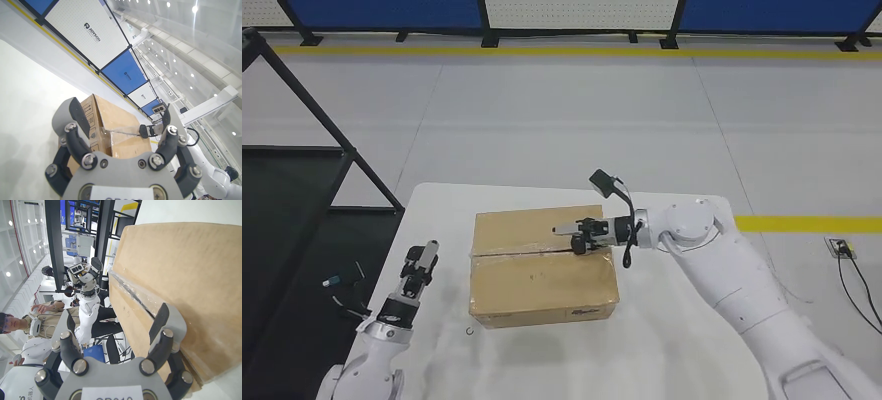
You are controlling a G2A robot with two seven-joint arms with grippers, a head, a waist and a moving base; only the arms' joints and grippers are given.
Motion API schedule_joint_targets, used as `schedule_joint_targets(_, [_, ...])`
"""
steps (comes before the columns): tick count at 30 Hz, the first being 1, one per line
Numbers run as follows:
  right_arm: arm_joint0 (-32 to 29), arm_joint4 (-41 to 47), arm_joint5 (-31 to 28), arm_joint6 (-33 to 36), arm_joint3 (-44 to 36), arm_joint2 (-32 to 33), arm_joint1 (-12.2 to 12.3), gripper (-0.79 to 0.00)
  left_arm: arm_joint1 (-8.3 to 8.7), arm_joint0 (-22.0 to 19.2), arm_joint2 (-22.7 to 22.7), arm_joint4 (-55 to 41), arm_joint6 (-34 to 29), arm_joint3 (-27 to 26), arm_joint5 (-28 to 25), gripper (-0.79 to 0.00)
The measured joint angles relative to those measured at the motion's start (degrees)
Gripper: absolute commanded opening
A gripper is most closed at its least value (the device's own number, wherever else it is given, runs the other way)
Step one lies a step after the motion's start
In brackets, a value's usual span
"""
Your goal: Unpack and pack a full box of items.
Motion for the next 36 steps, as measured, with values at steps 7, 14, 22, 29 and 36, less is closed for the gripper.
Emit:
schedule_joint_targets(7, [1.3, 1.0, -1.9, -1.9, 2.9, -2.6, -2.5, 0.000, 0.10, 0.7, -1.5, -1.0, 0.3, 0.6, -0.3, 0.000])
schedule_joint_targets(14, [3.0, 3.7, -3.1, -0.7, 6.3, -4.9, -5.3, 0.000, 0.17, 1.1, -2.4, -1.7, 0.3, 0.8, -0.4, 0.000])
schedule_joint_targets(22, [5.0, 5.6, -4.0, -1.7, 10.9, -7.5, -9.1, 0.000, 0.21, 1.8, -3.3, -2.7, 0.6, 1.1, -1.1, 0.000])
schedule_joint_targets(29, [6.5, 6.7, -5.2, -2.3, 14.7, -9.1, -12.2, 0.000, 0.29, 2.5, -4.5, -3.9, 0.7, 1.4, -1.7, 0.000])
schedule_joint_targets(36, [7.6, 6.2, -8.6, -5.7, 18.0, -10.2, -15.2, 0.000, 0.33, 3.0, -5.3, -4.8, 0.6, 1.6, -2.2, 0.000])
